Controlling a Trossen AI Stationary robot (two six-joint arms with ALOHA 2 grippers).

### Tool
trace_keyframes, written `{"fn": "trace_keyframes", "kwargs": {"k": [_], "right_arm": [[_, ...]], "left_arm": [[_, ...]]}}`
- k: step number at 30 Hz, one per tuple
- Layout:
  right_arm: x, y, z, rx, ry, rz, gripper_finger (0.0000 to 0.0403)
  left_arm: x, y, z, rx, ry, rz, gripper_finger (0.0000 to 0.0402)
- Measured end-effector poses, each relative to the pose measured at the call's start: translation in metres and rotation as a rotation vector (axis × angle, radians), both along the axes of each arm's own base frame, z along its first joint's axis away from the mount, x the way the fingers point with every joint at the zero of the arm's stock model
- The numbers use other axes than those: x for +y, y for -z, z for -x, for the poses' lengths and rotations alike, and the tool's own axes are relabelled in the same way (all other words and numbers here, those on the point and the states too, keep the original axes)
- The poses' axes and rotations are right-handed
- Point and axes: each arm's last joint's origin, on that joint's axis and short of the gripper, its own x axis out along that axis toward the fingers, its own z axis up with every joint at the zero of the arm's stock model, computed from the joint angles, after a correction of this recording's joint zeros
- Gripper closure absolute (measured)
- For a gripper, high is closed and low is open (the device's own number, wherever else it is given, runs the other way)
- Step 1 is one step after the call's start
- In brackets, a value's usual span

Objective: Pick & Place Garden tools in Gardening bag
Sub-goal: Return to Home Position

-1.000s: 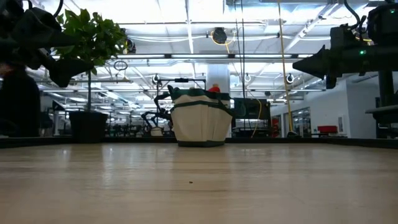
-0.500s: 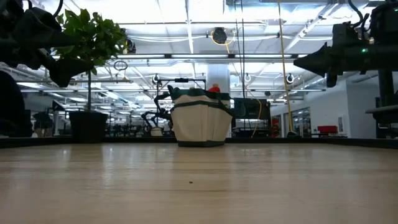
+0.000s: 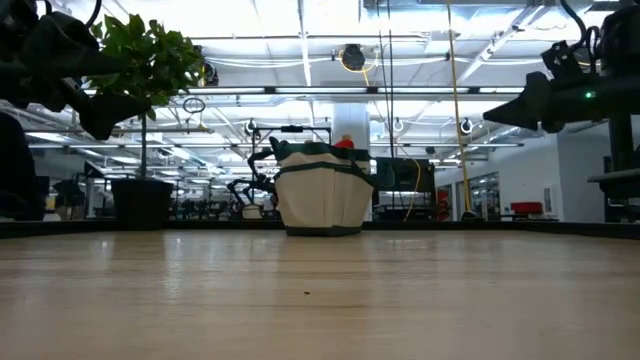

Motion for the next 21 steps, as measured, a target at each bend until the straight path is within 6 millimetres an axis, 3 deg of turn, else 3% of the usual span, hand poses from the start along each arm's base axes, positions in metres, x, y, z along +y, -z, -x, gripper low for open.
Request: {"fn": "trace_keyframes", "kwargs": {"k": [21], "right_arm": [[0.0083, -0.0004, -0.0040, 0.028, -0.093, 0.046, 0.0403]], "left_arm": [[0.0000, 0.0000, 0.0000, 0.000, 0.000, 0.001, 0.0069]]}}
